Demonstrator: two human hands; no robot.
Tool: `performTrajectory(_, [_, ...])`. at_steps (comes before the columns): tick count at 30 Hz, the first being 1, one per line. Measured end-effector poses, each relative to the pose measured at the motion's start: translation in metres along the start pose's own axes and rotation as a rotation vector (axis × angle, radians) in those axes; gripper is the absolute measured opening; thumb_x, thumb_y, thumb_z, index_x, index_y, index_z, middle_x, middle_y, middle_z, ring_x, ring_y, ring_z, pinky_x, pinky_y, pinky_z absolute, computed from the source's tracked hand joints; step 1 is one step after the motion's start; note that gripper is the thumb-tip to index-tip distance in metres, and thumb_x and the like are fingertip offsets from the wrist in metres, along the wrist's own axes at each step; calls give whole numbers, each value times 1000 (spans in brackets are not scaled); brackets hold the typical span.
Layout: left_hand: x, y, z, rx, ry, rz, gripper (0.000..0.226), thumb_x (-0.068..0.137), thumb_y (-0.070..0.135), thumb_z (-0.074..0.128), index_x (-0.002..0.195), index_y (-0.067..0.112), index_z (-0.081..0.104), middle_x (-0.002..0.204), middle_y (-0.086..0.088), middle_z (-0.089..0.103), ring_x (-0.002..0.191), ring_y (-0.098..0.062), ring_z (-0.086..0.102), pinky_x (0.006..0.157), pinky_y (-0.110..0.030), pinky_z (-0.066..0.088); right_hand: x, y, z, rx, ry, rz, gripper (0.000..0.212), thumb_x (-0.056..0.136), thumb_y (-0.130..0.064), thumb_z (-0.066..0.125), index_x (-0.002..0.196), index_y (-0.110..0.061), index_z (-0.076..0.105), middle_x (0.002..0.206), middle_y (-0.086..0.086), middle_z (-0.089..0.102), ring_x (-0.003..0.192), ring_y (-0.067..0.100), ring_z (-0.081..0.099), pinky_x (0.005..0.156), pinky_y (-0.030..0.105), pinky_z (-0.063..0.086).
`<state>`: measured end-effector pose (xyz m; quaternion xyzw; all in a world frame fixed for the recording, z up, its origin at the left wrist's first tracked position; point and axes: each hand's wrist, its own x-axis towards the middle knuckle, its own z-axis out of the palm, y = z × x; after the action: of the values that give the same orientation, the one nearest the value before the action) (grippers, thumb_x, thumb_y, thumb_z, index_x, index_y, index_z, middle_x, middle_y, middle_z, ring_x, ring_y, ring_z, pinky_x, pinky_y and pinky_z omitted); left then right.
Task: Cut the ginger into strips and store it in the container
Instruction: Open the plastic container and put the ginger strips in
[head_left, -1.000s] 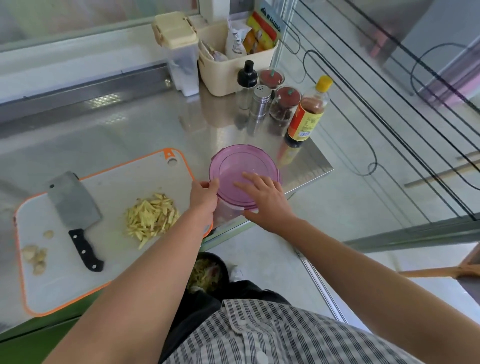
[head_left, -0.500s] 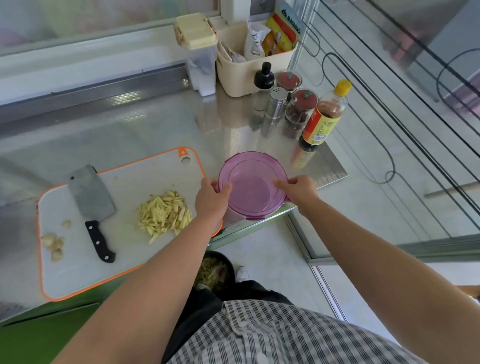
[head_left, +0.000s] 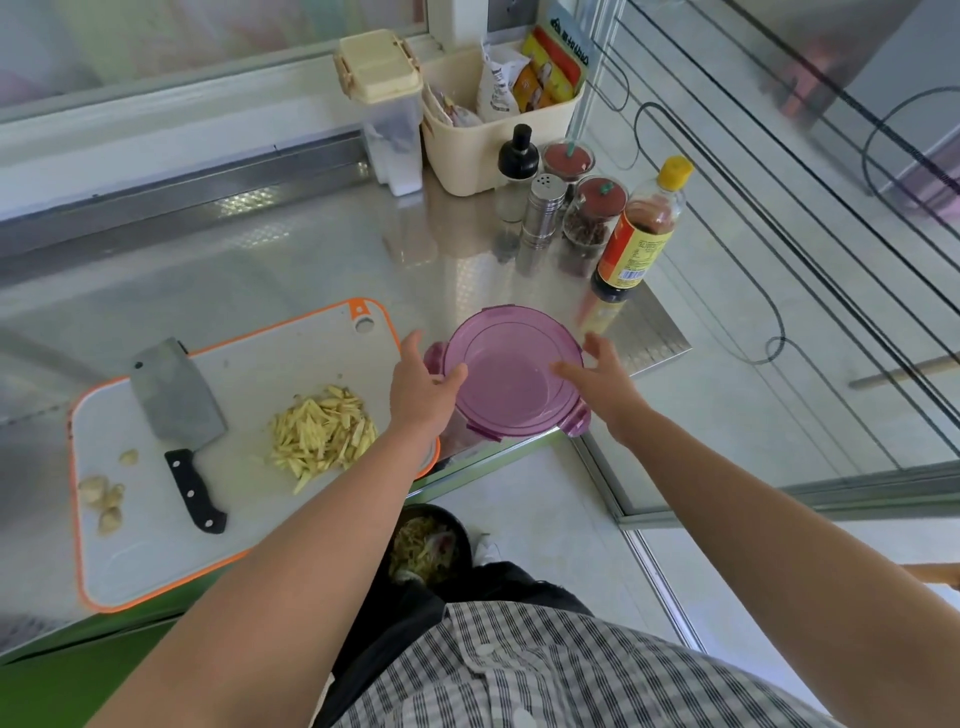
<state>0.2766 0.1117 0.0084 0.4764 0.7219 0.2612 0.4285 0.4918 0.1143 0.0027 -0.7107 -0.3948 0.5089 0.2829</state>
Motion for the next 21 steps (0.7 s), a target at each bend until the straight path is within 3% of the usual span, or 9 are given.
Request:
performTrajectory(1, [-2, 4, 2, 9, -5, -66, 82, 86, 38, 67, 147, 8, 22, 144, -12, 41, 120, -27, 50, 98, -34, 37, 3, -2, 2, -38, 14, -31, 70, 87, -36, 65, 144, -13, 31, 138, 3, 44, 107, 24, 57, 91, 39, 50])
performTrajectory(3, [-6, 5, 8, -19, -76, -280, 93, 81, 49, 70, 145, 3, 22, 142, -15, 41, 120, -34, 50, 96, -41, 44, 5, -5, 6, -121, 2, 2, 52, 90, -37, 60, 130, -8, 46, 118, 9, 58, 95, 27, 62, 88, 46, 53])
performTrajectory(5, [-14, 4, 9, -160, -199, -449, 90, 76, 48, 76, 140, 5, 31, 129, -15, 50, 88, -32, 62, 79, -43, 57, 5, -2, 9, -124, -30, 103, 38, 90, -33, 59, 111, -3, 53, 94, 12, 63, 75, 30, 66, 79, 49, 57])
performTrajectory(9, [-14, -6, 3, -253, -212, -383, 53, 77, 41, 78, 113, 8, 56, 87, -16, 65, 53, -25, 53, 53, -33, 54, 6, 3, 6, 71, 32, 78, 38, 86, -25, 66, 114, -5, 50, 101, 12, 59, 74, 24, 63, 80, 46, 57])
performTrajectory(11, [-14, -8, -1, -285, -183, -351, 49, 79, 42, 75, 110, 10, 55, 87, -16, 65, 50, -25, 54, 51, -34, 49, 6, 6, 4, 126, -7, 64, 34, 86, -25, 69, 107, -3, 56, 97, 15, 62, 77, 25, 63, 77, 40, 58])
performTrajectory(13, [-17, -9, -2, -263, -164, -289, 49, 81, 43, 73, 115, 12, 55, 101, -13, 67, 75, -28, 67, 65, -44, 54, 5, 10, 5, 185, -105, 120, 29, 86, -24, 69, 100, -1, 57, 93, 18, 60, 79, 26, 59, 76, 36, 56])
performTrajectory(15, [-20, -8, -2, -290, -147, -237, 48, 85, 36, 70, 122, 11, 53, 116, -9, 64, 104, -31, 63, 81, -42, 52, 3, 15, 10, 251, -173, 174, 27, 88, -23, 66, 98, -2, 54, 92, 17, 56, 79, 25, 54, 75, 34, 52])
performTrajectory(19, [-22, -7, 0, -395, -126, -240, 45, 89, 27, 66, 127, 7, 51, 122, -13, 62, 117, -37, 55, 91, -45, 44, 2, 16, 12, 242, -34, 99, 29, 83, -18, 72, 84, -11, 44, 73, 6, 48, 59, 16, 49, 48, 20, 45])
performTrajectory(21, [-22, -7, 0, -408, -127, -244, 46, 89, 28, 67, 126, 6, 52, 121, -13, 63, 114, -37, 57, 91, -46, 43, 1, 16, 10, 211, -50, 65, 28, 84, -18, 71, 87, -10, 45, 79, 9, 50, 62, 17, 50, 50, 20, 47])
